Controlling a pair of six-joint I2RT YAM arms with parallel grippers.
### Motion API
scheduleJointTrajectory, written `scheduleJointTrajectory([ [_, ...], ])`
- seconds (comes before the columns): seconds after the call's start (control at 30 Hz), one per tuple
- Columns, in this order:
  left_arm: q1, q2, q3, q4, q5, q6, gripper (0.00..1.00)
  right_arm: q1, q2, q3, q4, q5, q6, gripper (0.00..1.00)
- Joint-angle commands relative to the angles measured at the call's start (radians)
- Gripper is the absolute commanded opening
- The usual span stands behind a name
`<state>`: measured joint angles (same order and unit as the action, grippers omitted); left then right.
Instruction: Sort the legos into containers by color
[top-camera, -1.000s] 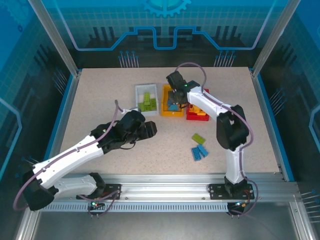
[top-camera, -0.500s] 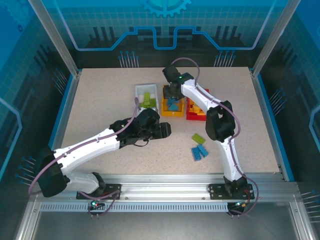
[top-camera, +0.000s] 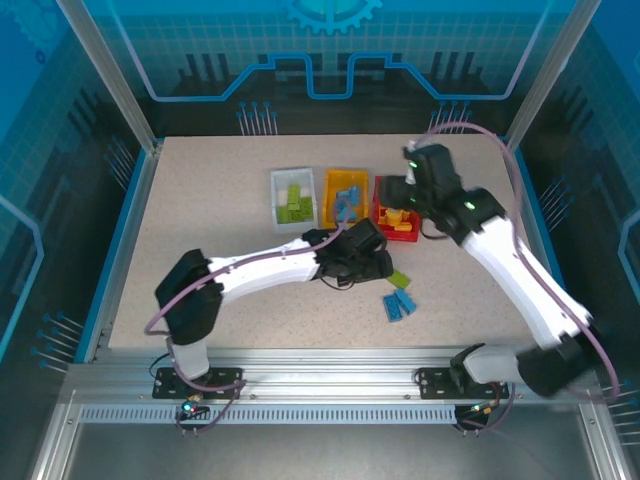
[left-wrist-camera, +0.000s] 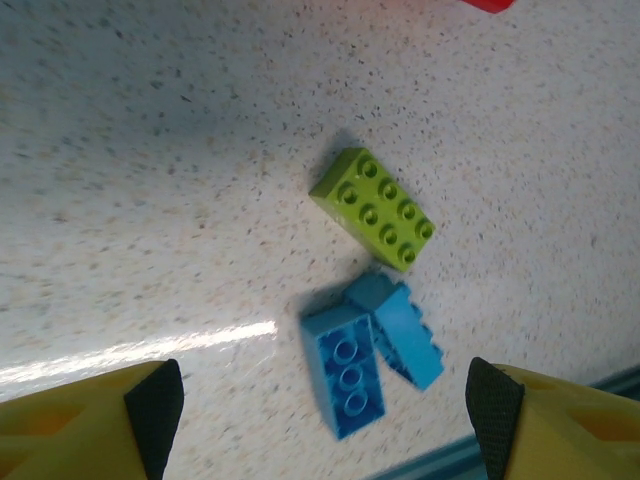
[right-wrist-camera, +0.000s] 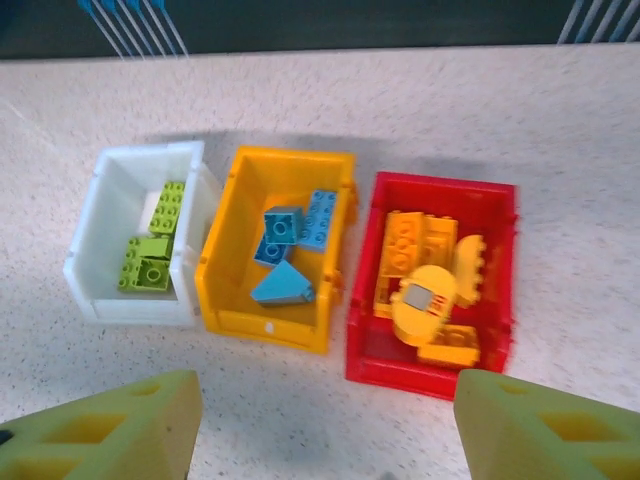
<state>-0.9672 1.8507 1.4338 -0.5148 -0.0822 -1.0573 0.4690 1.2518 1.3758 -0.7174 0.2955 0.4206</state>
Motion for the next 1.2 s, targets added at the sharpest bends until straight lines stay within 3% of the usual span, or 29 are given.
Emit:
scheduleJointTrajectory([
  [0.0,-0.002,0.098,0.094,-0.032,0.056,-0.158,0.8,-0.038,-0.143,-0.11,-0.03,-0.03,-0.021,0.7],
  [0.13,-0.002,0.24,0.24,-0.148,0.102,-0.31,0.82,-0.065,-0.283,-0.152,-0.104,-0.037,-0.023,0.71],
  [0.4,0.007,0.36,0.39,-0.201,0.087,-0.415,0.82,-0.065,-0.372,-0.195,-0.165,-0.036,-0.003,0.7],
  [0.93,0.027,0.525,0.522,-0.208,0.154,-0.545,0.68,-0.064,-0.406,-0.227,-0.177,-0.053,0.024,0.7],
  [1.17,0.031,0.55,0.528,-0.202,0.164,-0.569,0.52,-0.064,-0.416,-0.24,-0.177,-0.057,0.029,0.7],
])
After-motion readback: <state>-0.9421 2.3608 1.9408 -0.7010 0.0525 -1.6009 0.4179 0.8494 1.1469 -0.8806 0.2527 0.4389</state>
